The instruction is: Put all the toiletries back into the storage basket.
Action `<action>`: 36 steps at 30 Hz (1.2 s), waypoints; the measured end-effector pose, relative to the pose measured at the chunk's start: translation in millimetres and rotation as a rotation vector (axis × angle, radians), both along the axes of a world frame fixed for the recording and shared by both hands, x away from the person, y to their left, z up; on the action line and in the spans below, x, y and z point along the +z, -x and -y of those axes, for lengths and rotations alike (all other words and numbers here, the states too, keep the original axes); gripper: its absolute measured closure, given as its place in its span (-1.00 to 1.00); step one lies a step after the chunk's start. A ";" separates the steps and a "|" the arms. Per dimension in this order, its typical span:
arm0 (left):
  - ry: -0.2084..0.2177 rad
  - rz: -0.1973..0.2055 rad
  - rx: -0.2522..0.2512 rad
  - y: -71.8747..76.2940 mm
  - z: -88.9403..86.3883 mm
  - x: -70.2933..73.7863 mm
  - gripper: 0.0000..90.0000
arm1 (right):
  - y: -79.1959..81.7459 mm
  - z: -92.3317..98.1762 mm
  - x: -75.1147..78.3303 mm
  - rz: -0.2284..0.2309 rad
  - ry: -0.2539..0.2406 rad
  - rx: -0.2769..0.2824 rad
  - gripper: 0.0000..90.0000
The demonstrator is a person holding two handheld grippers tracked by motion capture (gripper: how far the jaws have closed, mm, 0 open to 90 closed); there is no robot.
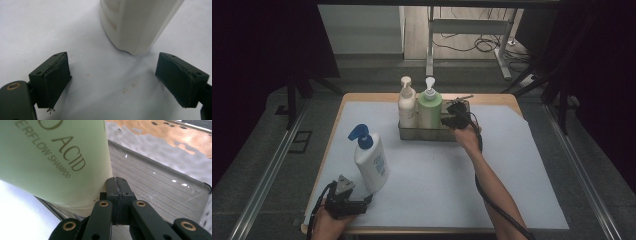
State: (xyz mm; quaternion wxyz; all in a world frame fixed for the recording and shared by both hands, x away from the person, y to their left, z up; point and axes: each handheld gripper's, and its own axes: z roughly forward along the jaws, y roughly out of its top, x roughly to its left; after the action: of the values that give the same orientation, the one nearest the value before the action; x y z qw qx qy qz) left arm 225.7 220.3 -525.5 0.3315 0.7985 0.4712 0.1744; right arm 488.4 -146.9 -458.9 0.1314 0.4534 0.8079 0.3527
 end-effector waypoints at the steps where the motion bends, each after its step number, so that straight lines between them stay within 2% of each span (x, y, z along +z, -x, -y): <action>1: 0.000 0.000 0.000 0.0 0.0 0.0 -0.73 | 0.1 -1.2 0.1 0.002 0.002 0.004 0.99; 7: 0.000 0.000 0.000 0.0 0.0 0.0 -0.73 | 2.1 -9.9 0.7 0.004 0.012 0.022 0.99; 23: 0.000 0.002 0.000 0.1 0.1 -0.2 -0.73 | 5.9 -10.6 2.4 0.008 0.017 0.021 0.99; 27: 0.003 0.005 0.001 0.6 0.0 -0.6 -0.73 | 5.9 -9.1 4.1 0.014 0.033 0.017 0.84; 31: 0.005 0.008 0.001 0.8 -0.1 -0.8 -0.74 | 6.9 -5.8 7.2 0.012 0.018 0.020 0.78; 33: 0.006 0.008 0.001 0.8 -0.1 -0.9 -0.73 | 8.0 -2.6 9.6 0.021 0.028 0.018 0.77; 36: 0.006 0.011 0.002 1.0 -0.2 -1.0 -0.73 | 10.9 5.3 14.7 0.031 0.017 0.006 0.69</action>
State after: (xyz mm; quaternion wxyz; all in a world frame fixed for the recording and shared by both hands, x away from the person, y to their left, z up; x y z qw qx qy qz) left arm 224.7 220.5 -526.5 0.3364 0.7960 0.4708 0.1774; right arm 477.5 -152.2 -444.2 0.1466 0.4444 0.8100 0.3534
